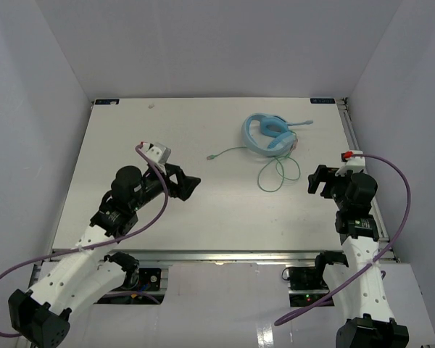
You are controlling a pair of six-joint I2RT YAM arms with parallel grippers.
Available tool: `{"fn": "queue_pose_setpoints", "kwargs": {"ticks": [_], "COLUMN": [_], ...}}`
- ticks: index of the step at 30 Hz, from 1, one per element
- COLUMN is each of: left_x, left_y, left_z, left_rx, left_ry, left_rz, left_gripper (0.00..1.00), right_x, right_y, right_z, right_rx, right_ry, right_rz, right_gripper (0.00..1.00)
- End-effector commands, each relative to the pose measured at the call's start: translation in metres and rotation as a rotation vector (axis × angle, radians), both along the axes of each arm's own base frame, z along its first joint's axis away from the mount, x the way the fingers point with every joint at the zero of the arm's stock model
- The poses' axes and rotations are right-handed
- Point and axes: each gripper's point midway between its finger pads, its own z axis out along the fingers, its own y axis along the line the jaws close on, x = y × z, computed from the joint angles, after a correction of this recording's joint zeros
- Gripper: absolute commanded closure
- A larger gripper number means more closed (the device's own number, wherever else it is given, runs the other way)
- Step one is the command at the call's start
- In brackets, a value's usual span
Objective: Wrap the headphones
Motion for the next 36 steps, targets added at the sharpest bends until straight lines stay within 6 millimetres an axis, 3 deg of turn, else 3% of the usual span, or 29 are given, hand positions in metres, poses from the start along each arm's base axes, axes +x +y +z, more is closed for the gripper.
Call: {"fn": "queue_pose_setpoints", "kwargs": {"ticks": [1,5,7,14,15,17,21,22,24,26,31,36], "left_x": [-0.007,-0.001,0.011,0.036,0.041,0.06,0.118,0.138,0.162,0.183,0.23,0.257], "left_y": [0.005,-0.008,-0.022,-0.055,-0.057,-0.059,-0.072,-0.077,-0.093,-0.11,-0.159,-0.182], "left_z": [-0.025,-0.027,-0.038,-0.043,-0.036,-0.026,-0.017,-0.048,-0.065,-0.068,-0.051,-0.072], "left_rx": [0.024,-0.023,-0.03,-0.067,-0.093,-0.124,-0.137,-0.11,-0.049,-0.023,0.02,0.062], "left_ry": [0.039,0.109,0.216,0.362,0.348,0.351,0.458,0.559,0.664,0.674,0.589,0.55], "left_rz": [0.0,-0.02,-0.028,-0.079,-0.07,-0.007,0.161,0.235,0.29,0.32,0.318,0.324], "left_gripper": [0.02,0.02,0.02,0.02,0.02,0.02,0.03,0.05,0.08,0.09,0.11,0.13], "right_x": [0.004,-0.014,-0.026,-0.037,-0.038,-0.038,-0.036,-0.034,-0.033,-0.032,-0.029,-0.029], "right_y": [0.011,0.046,0.06,0.075,0.075,0.078,0.075,0.073,0.071,0.069,0.065,0.065], "right_z": [0.019,0.004,-0.002,-0.007,-0.007,-0.007,-0.008,-0.008,-0.009,-0.008,-0.006,-0.004], "right_rx": [-0.037,-0.154,-0.198,-0.208,-0.209,-0.199,-0.197,-0.202,-0.202,-0.199,-0.206,-0.201], "right_ry": [-0.071,-0.093,-0.099,-0.118,-0.12,-0.122,-0.112,-0.108,-0.102,-0.102,-0.111,-0.117], "right_rz": [0.095,0.41,0.547,0.678,0.685,0.697,0.678,0.663,0.648,0.635,0.604,0.602], "right_gripper": [0.1,0.1,0.1,0.1,0.1,0.1,0.1,0.1,0.1,0.1,0.1,0.1]}}
